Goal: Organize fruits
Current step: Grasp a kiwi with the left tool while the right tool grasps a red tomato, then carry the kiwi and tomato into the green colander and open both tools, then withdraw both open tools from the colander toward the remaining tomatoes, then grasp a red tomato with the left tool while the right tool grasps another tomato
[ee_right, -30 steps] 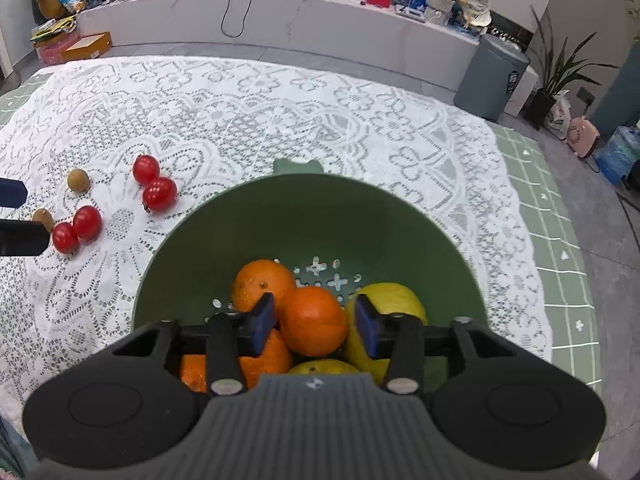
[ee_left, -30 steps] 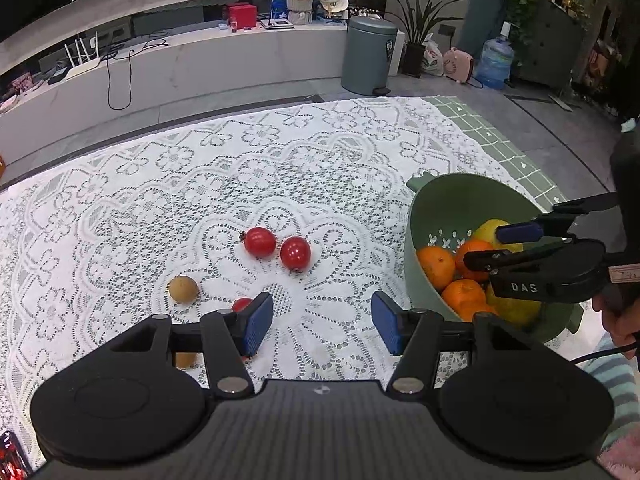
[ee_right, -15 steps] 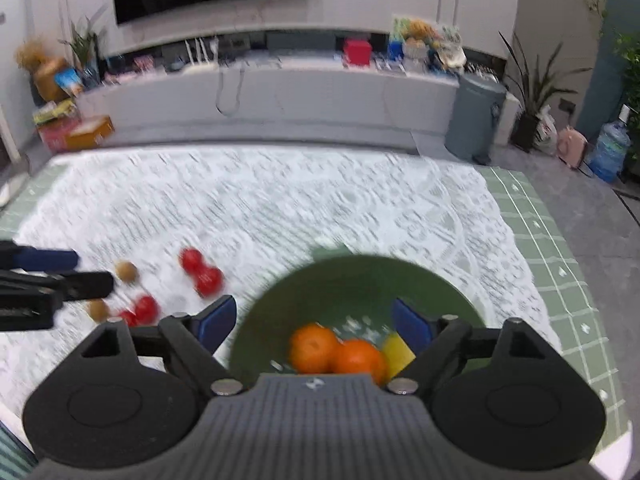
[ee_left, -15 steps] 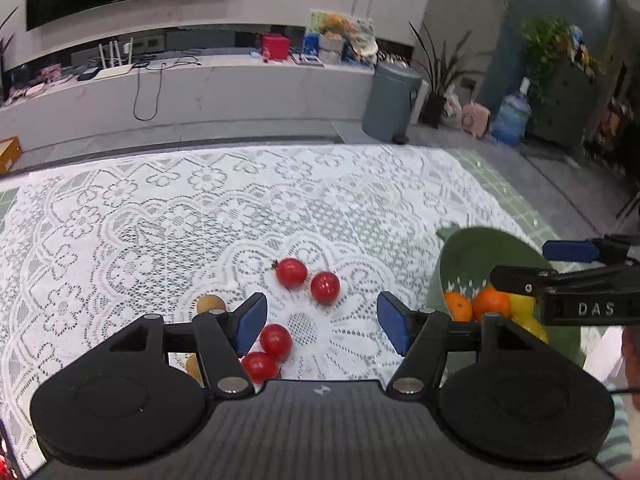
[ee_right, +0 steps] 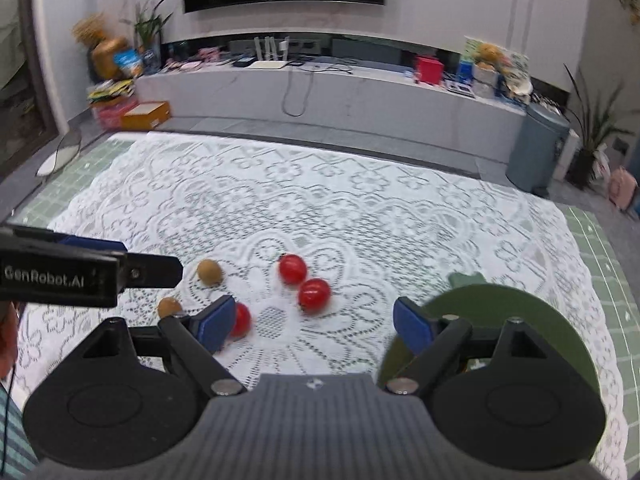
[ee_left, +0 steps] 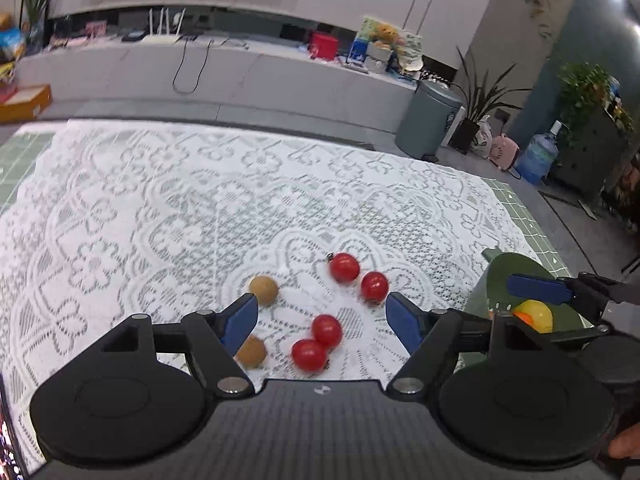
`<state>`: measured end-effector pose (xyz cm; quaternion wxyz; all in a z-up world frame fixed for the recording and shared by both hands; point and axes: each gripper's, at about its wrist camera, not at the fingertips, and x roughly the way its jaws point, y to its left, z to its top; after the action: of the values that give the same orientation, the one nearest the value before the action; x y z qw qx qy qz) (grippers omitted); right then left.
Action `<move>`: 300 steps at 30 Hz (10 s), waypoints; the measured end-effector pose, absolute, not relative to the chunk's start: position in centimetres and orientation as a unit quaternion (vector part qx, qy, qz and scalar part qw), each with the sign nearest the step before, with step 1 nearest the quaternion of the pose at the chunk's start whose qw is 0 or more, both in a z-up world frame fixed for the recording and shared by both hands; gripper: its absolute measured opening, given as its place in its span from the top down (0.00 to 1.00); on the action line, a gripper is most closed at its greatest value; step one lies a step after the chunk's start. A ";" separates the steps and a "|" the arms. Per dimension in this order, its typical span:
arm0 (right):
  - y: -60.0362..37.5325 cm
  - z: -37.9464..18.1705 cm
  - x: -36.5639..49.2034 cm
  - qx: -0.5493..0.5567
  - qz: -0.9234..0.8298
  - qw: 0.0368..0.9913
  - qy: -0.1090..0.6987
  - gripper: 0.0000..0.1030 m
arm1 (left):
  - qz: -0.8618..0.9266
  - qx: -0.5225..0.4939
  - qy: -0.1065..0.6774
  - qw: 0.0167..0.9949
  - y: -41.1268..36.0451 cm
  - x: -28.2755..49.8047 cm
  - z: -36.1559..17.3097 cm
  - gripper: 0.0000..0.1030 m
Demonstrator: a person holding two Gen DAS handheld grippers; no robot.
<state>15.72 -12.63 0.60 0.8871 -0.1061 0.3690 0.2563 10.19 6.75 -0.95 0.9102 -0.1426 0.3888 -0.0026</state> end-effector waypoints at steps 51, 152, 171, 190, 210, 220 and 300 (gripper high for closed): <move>-7.3 -7.4 21.4 -0.005 0.324 0.806 0.495 0.78 | -0.001 -0.108 0.478 0.872 9.6 12.4 -8.1 0.63; -27.6 -5.0 25.5 0.009 0.204 0.856 0.475 0.75 | -0.240 0.111 0.458 0.849 -14.6 20.3 -5.1 0.71; -28.5 -3.2 24.6 0.030 0.176 0.870 0.460 0.69 | -0.235 0.072 0.451 0.858 -13.1 20.4 -4.3 0.63; -25.1 1.5 18.0 0.057 0.174 0.909 0.373 0.58 | -0.169 -0.021 0.386 0.907 -5.4 14.6 0.6 0.59; -14.6 -0.1 12.7 -0.064 0.272 0.890 0.359 0.49 | -0.068 -0.101 0.401 0.908 4.2 8.4 -1.7 0.58; -12.1 -3.0 11.4 -0.120 0.281 0.876 0.373 0.56 | -0.059 -0.130 0.416 0.898 6.1 6.7 -3.9 0.58; -8.5 -7.6 22.3 -0.099 0.221 0.874 0.421 0.74 | 0.018 -0.161 0.451 0.878 9.2 11.9 -7.0 0.69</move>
<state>22.26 -8.45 -7.57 0.8740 -0.0994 0.4211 0.2213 11.93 9.16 -7.01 0.8776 -0.1609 0.4512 0.0184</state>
